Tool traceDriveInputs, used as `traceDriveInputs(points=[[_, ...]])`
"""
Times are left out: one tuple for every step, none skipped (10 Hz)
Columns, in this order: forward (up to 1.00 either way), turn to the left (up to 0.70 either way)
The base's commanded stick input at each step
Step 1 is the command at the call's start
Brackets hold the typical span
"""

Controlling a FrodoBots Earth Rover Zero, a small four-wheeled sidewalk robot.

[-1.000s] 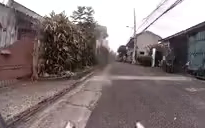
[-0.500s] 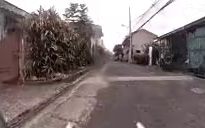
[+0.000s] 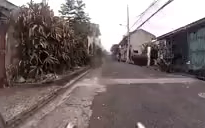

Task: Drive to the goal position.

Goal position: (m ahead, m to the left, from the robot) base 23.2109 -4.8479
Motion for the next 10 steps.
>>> traceDriveInputs(points=[[0.7, -0.14], [0.7, -0.01], [0.7, 0.0], [0.7, 0.0], [0.7, 0.0], [0.7, 0.0], [0.7, 0.0], [0.7, 0.0], [0.7, 0.0], [0.7, 0.0]])
